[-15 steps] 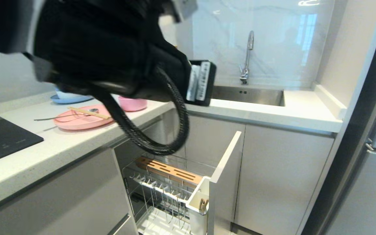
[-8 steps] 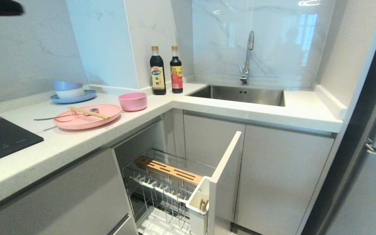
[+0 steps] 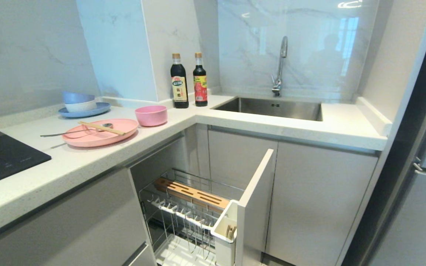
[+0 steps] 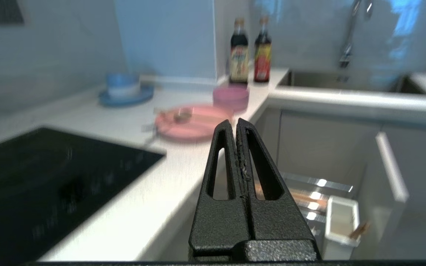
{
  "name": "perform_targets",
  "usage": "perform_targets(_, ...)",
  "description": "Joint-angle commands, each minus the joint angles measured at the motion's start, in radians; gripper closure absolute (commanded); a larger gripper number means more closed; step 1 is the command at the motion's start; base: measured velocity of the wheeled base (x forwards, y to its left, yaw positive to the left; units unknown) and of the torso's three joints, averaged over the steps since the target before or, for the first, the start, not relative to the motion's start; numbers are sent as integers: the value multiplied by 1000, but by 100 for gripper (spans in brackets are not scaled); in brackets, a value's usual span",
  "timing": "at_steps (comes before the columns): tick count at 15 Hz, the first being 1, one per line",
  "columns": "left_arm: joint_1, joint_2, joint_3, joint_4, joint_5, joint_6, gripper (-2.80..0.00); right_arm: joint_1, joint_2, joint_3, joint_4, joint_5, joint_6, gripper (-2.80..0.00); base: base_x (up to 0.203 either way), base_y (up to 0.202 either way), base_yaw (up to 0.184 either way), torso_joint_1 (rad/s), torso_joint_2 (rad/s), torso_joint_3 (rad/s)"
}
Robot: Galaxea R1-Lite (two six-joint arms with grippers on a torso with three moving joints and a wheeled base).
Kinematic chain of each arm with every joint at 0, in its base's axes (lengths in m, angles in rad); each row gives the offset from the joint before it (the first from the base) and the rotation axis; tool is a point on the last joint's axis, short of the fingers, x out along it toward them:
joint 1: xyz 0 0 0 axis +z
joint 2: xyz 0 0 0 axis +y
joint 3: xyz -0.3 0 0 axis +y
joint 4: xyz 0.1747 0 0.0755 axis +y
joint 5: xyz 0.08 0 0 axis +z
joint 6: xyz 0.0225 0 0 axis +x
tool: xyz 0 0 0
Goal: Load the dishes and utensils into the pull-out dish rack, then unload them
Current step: Pick up the chopsticks and place it in the cupboard
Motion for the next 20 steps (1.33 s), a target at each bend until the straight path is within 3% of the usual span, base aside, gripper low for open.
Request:
perform_targets(1, 30, -210, 269, -105, 17, 3, 0, 0, 0, 2, -1, 0, 0, 0, 0, 0, 0, 0, 0, 0)
perform_targets(3, 45, -261, 510, -318, 72, -27, 0, 0, 0, 2, -1, 0, 0, 0, 0, 0, 0, 0, 0, 0)
perform_targets(5, 25, -296, 654, -502, 95, -32, 0, 0, 0, 2, 1, 0, 0, 0, 0, 0, 0, 0, 0, 0)
perform_targets(7, -50, -372, 729, -507, 97, -19, 0, 0, 0, 2, -1, 1, 0, 0, 0, 0, 0, 0, 0, 0)
perform_targets(11, -60, -568, 998, -513, 85, 0, 0, 0, 0, 2, -1, 0, 0, 0, 0, 0, 0, 0, 0, 0)
perform_targets(15, -62, -572, 1222, -625, 70, -21, 0, 0, 0, 2, 1, 0, 0, 0, 0, 0, 0, 0, 0, 0)
perform_targets(17, -62, -572, 1221, -575, 43, -63, 0, 0, 0, 2, -1, 0, 0, 0, 0, 0, 0, 0, 0, 0)
perform_targets(20, -62, -573, 1214, -563, 25, -76, 0, 0, 0, 2, -1, 0, 0, 0, 0, 0, 0, 0, 0, 0)
